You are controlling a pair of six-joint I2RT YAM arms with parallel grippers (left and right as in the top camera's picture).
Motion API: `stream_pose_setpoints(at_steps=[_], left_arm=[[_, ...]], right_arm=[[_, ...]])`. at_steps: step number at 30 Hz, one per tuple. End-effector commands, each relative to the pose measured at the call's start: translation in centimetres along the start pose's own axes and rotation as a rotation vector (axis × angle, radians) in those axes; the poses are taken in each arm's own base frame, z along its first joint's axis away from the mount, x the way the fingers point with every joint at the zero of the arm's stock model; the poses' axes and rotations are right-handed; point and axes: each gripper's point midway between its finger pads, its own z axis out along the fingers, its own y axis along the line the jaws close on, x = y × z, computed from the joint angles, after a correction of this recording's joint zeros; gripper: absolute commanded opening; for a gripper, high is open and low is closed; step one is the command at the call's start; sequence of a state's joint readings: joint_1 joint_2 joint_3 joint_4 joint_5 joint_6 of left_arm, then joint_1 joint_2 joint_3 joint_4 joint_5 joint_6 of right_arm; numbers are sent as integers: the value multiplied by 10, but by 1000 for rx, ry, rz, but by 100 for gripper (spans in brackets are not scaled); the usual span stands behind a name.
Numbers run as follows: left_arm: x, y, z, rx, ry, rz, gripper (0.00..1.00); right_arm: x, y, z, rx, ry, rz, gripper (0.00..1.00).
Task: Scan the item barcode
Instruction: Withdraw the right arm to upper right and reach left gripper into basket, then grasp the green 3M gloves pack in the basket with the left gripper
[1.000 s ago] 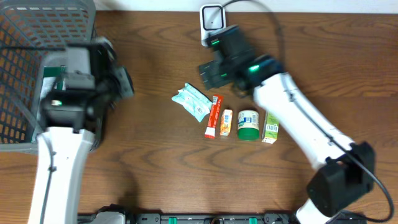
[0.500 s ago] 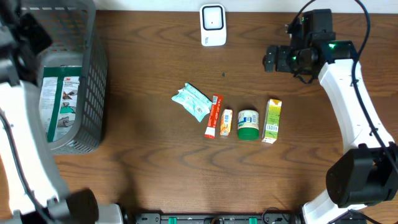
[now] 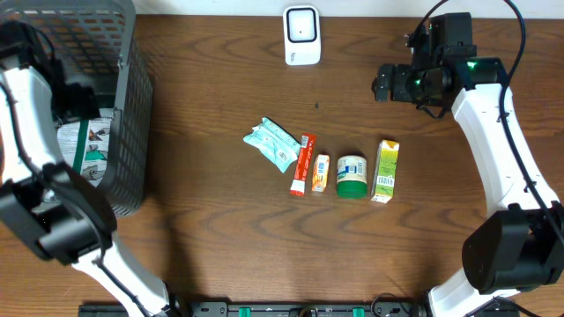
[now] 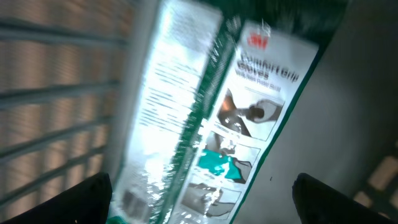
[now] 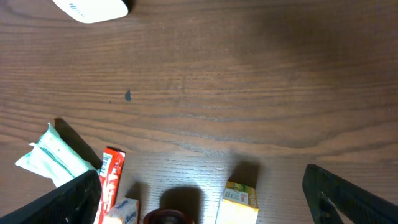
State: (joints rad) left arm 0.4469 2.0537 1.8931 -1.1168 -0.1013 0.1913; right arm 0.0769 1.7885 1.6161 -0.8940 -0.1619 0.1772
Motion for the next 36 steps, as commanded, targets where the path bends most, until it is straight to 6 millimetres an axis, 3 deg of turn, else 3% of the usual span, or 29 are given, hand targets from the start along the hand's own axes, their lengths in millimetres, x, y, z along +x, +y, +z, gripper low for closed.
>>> stream_pose_setpoints(at_steps=[1, 10, 13, 14, 16, 18, 23, 28, 31, 36], left_arm=[[14, -14, 32, 55, 104, 63, 94], [47, -25, 92, 62, 279, 55, 94], [52, -18, 101, 3, 300, 40, 93], [53, -13, 102, -22, 301, 29, 89], [50, -9, 102, -42, 290, 18, 50], [47, -9, 100, -43, 274, 15, 24], [29, -3, 80, -54, 200, -38, 11], [0, 10, 31, -83, 28, -113, 7], [-20, 24, -23, -105, -144, -197, 7], [-40, 44, -140, -104, -495, -319, 7]], right_arm=[[-4, 2, -8, -10, -19, 9, 99], [-4, 2, -8, -10, -19, 9, 99], [-4, 2, -8, -10, -19, 9, 99], [-4, 2, -8, -10, -19, 9, 99], [-4, 2, -8, -10, -19, 9, 99], [-4, 2, -8, -10, -19, 9, 99], [-4, 2, -8, -10, -19, 9, 99], [-4, 2, -8, -10, -19, 9, 99], [-4, 2, -8, -10, -19, 9, 99], [-4, 2, -8, -10, -19, 9, 99]])
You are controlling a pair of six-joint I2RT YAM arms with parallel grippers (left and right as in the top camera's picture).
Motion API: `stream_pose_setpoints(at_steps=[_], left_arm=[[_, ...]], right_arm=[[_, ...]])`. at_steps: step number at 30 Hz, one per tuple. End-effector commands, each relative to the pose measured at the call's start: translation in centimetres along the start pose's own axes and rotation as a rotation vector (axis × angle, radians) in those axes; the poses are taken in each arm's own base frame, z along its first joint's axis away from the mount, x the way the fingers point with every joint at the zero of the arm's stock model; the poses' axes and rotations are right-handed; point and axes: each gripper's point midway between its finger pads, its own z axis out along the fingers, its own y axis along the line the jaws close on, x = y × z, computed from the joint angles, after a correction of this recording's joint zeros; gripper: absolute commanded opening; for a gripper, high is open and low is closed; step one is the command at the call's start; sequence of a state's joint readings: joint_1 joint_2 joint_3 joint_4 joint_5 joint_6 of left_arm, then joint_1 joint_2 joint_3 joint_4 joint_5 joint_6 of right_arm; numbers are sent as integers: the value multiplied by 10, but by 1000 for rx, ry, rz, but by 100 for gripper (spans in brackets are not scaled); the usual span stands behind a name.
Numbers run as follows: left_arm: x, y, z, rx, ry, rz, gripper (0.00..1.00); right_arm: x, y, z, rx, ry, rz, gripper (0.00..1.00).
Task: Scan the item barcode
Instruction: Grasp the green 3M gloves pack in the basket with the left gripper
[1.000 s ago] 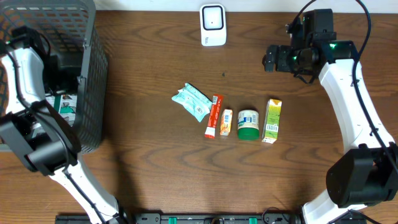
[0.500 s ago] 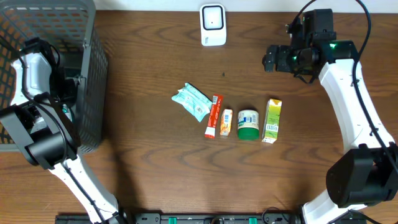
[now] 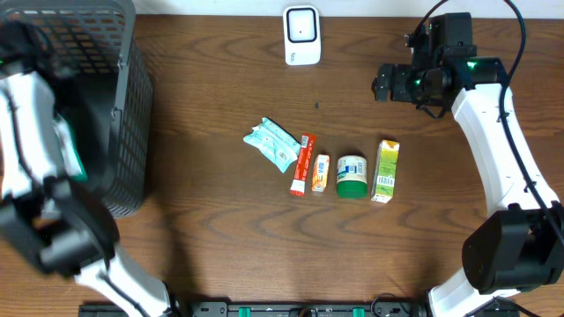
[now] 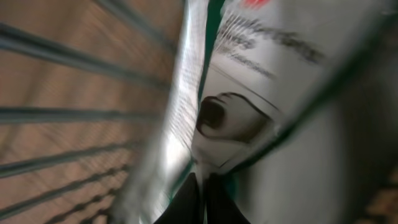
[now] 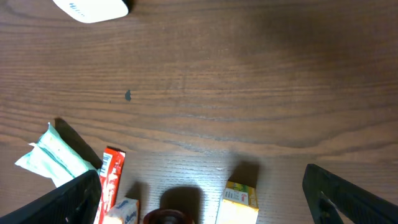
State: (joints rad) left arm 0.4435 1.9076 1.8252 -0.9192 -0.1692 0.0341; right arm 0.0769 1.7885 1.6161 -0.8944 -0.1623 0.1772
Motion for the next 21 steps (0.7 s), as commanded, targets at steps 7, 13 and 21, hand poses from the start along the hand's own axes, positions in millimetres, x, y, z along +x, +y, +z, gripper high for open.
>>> stream_pose_setpoints(at_steps=[7, 13, 21], left_arm=[[-54, 56, -237, 25, -632, -233, 7], [-30, 57, -298, 72, -735, -250, 14], [-23, 33, -199, 47, -435, -200, 77]], right_arm=[[-4, 2, -8, -9, -19, 9, 99], [-4, 2, -8, -9, -19, 9, 99], [-4, 2, -8, -9, -19, 9, 99]])
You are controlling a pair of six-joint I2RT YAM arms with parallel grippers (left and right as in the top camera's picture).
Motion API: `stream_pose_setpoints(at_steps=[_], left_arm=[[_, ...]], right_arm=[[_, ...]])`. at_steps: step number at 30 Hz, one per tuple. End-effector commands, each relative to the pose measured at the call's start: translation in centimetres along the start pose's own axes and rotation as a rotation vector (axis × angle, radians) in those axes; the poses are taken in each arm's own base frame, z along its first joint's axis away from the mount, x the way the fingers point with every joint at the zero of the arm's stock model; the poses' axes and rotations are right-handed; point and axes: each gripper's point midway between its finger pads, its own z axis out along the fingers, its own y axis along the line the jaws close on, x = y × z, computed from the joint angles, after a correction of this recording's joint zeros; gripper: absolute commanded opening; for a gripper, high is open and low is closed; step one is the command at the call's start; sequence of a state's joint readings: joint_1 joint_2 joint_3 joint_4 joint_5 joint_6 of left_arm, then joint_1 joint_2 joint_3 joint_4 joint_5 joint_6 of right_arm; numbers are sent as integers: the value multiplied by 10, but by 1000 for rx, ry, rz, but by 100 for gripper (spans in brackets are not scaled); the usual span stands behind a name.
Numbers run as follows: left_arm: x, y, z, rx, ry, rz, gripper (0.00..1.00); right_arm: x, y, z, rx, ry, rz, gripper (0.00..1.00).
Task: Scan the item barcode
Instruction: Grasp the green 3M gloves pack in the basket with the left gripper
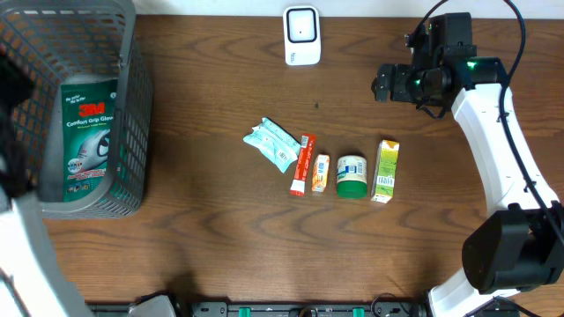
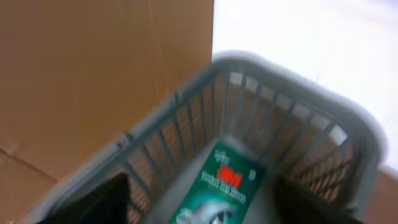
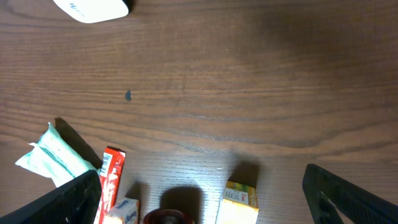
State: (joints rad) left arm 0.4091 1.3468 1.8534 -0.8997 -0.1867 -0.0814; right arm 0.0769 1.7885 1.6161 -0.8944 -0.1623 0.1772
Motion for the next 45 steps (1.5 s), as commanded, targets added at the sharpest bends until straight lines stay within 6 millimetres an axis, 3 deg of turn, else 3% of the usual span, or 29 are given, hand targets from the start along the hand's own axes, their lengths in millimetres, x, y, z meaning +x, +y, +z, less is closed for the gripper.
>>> stream_pose_setpoints(at_steps=[1, 5, 10, 16, 23, 26, 28, 31, 33, 40, 45], left_arm=[[53, -9, 76, -41, 233, 47, 82], [109, -10, 139, -63, 439, 145, 92], [181, -37, 189, 101, 659, 289, 95], [245, -44, 217, 161, 845, 337, 96], [302, -52, 233, 197, 991, 424, 96], [316, -53, 236, 189, 1026, 442, 96], [321, -43, 239, 113, 1040, 438, 96], [318, -16, 246, -96, 1022, 420, 96], [311, -9, 249, -161, 990, 405, 96], [294, -12, 247, -189, 927, 320, 96], [302, -25, 241, -106, 971, 286, 95]], right_arm=[[-4, 2, -8, -9, -19, 9, 99], [-4, 2, -8, -9, -19, 9, 99], [-4, 2, -8, -9, -19, 9, 99], [-4, 2, -8, -9, -19, 9, 99], [-4, 2, -8, -9, -19, 9, 99], [-4, 2, -8, -9, -19, 9, 99], [-4, 2, -8, -9, -19, 9, 99], [-4, 2, -8, -9, -19, 9, 99], [-4, 2, -8, -9, -19, 9, 99], [-4, 2, -8, -9, -19, 9, 99], [-4, 2, -8, -9, -19, 9, 99]])
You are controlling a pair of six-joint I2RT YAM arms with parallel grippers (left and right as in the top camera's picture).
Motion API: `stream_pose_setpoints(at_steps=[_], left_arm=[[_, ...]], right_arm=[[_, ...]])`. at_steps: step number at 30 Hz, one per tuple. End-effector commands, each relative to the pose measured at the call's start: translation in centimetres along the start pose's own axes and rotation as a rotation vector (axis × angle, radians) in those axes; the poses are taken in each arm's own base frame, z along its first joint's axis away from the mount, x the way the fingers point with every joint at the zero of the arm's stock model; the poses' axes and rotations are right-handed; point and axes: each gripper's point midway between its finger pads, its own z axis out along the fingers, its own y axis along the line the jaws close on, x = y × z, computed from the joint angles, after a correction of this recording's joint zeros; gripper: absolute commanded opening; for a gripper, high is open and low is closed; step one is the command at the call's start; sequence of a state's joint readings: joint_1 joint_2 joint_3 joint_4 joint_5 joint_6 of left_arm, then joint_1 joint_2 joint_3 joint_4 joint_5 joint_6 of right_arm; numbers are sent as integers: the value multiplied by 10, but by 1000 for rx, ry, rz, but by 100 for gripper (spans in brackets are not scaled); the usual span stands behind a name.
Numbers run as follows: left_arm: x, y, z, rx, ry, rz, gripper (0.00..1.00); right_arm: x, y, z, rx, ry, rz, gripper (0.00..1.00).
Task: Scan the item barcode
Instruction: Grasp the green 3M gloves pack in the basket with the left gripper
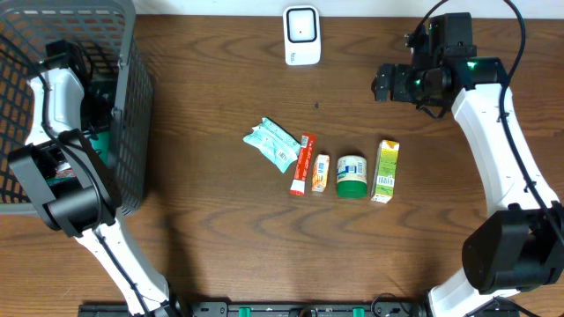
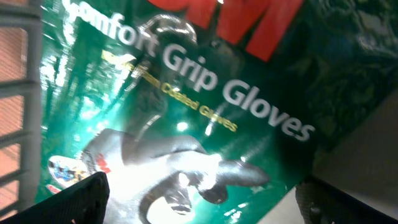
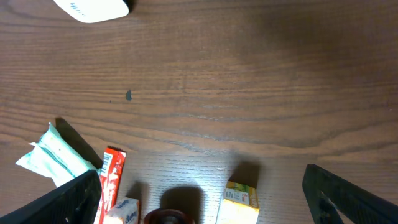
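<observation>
The green 3M Comfort Grip Gloves pack [image 2: 205,106] fills the left wrist view, face up. My left gripper [image 2: 199,202] hangs open just above it, inside the grey wire basket [image 1: 134,106]. From overhead my left arm covers most of the pack [image 1: 100,141]. The white scanner [image 1: 300,35] stands at the table's far edge. My right gripper [image 1: 382,82] is open and holds nothing, above the table to the right of the scanner.
A row lies mid-table: a teal wipes pack [image 1: 273,143], a red box [image 1: 303,164], a small pale box [image 1: 321,173], a green-lidded jar [image 1: 352,176] and a yellow-green carton [image 1: 385,171]. The basket's walls close in around my left gripper.
My left gripper was high above the basket, looking down at the pack lying face up. Now it is low inside the basket, open just over the pack. The right arm has not moved.
My left gripper was open in the basket over the pack, which showed its white back. Then its fingers were shut against the pack. Then the pack lay green face up with the gripper open far above, and now the gripper is close over it again.
</observation>
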State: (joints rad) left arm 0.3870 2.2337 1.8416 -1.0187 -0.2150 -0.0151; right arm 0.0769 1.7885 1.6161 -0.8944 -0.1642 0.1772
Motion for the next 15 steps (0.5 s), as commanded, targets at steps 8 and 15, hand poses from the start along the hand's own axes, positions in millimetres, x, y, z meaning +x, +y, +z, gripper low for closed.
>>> stream_pose_setpoints(at_steps=[8, 15], left_arm=[[17, -9, 22, 37, 13, 22, 90], [13, 1, 47, 36, -33, 14, 56]], right_arm=[[-4, 1, -8, -7, -20, 9, 99], [-4, 1, -8, -7, -19, 9, 99]])
